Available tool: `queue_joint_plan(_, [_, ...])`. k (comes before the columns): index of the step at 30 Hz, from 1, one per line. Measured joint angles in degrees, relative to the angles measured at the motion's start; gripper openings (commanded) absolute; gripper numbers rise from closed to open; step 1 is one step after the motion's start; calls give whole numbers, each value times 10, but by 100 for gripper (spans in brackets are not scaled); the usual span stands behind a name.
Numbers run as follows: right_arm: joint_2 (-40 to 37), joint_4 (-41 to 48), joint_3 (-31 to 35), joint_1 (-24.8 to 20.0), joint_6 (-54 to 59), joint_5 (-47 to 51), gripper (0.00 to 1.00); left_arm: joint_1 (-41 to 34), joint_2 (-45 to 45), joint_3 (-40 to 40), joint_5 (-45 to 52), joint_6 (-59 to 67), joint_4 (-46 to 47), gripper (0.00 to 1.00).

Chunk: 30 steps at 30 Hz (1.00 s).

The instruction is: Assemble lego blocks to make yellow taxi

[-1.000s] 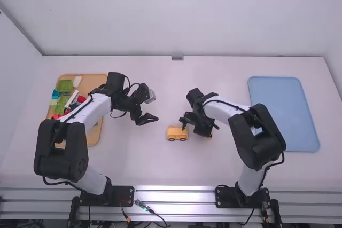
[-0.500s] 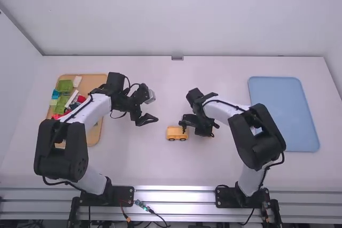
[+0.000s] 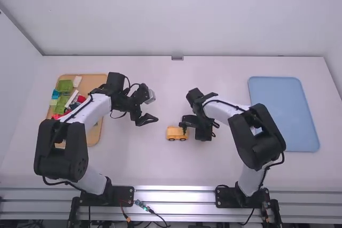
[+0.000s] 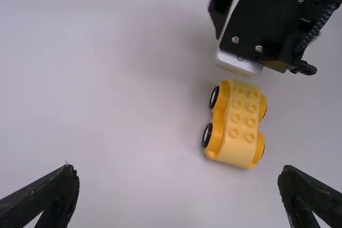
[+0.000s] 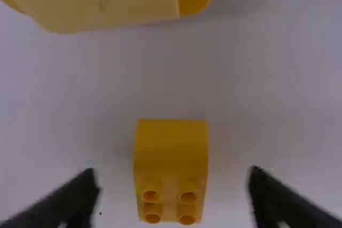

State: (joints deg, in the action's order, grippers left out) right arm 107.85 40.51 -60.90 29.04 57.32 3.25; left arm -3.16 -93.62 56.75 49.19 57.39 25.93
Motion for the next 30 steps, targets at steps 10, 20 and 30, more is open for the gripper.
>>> queue_joint_plan(10, [-7,39,-21,0,-2,-3,99,0,0,0,0,3,-7,99])
queue_joint_plan(20, [-180,16,-12,-63,34,-137,99,0,0,0,2,28,-9,99])
queue_joint_plan(30, [-271,-215,195,-214,118,-350,99,-1,0,-70,88,136,-62,99])
